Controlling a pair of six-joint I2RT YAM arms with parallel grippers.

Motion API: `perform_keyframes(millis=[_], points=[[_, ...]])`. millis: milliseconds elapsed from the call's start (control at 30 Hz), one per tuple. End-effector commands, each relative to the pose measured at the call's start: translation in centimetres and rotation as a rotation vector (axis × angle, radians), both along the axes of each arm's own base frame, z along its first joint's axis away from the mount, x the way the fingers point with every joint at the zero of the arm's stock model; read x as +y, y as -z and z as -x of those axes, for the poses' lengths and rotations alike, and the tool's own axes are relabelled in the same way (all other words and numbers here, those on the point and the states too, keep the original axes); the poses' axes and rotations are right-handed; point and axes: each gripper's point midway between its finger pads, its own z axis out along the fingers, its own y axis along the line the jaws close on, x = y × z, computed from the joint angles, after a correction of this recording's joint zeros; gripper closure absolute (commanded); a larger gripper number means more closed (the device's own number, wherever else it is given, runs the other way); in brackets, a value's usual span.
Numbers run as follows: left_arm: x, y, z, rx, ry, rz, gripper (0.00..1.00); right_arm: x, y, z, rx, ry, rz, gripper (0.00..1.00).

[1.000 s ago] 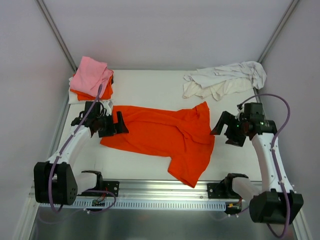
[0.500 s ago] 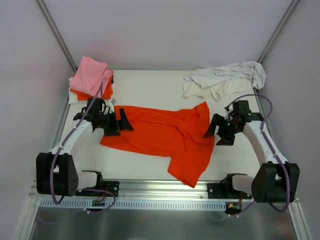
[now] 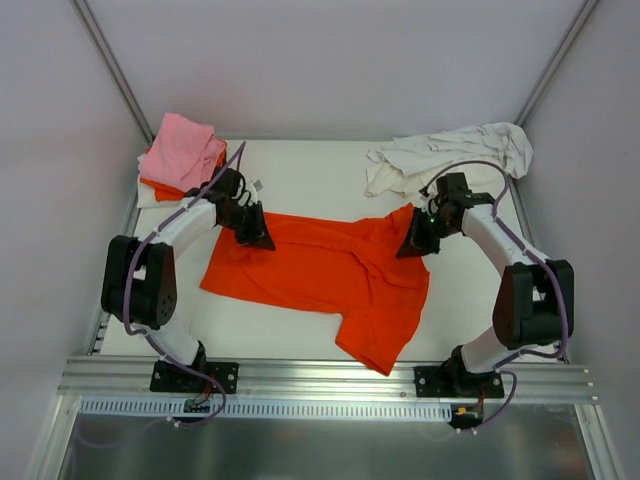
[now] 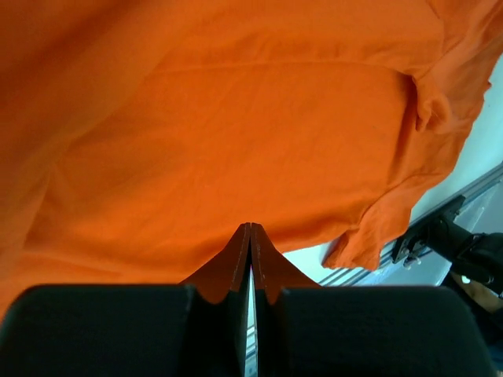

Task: Fold and stack the t-shirts
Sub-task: Fold the flattened tshirt in 1/3 of the way

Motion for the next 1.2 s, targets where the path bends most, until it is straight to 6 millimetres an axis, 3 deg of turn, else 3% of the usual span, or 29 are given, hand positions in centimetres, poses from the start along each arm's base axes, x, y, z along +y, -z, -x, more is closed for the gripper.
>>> perform_keyframes(millis=[0, 133, 433, 1167], points=[[-0.2, 0.1, -1.2, 0.026, 0.009, -0.036, 1.00, 1.5, 0.3, -1.1, 0.008, -0.032, -0.023, 0.99], [0.5, 1.2, -2.1, 0.055, 0.009, -0.105, 1.00, 2.5, 1.6, -1.5, 0.043, -0.045, -0.019, 1.00], [2.5, 3.8, -1.2, 0.243, 0.042, -0.271, 1.00, 3.6, 4.3, -1.9, 0.145, -0.046, 0.006, 1.00], [2.4, 7.2, -2.8, 0.365, 0.061, -0.309, 1.00, 2.8, 7.7, -2.6, 0.299, -0.020, 0.111, 1.00]])
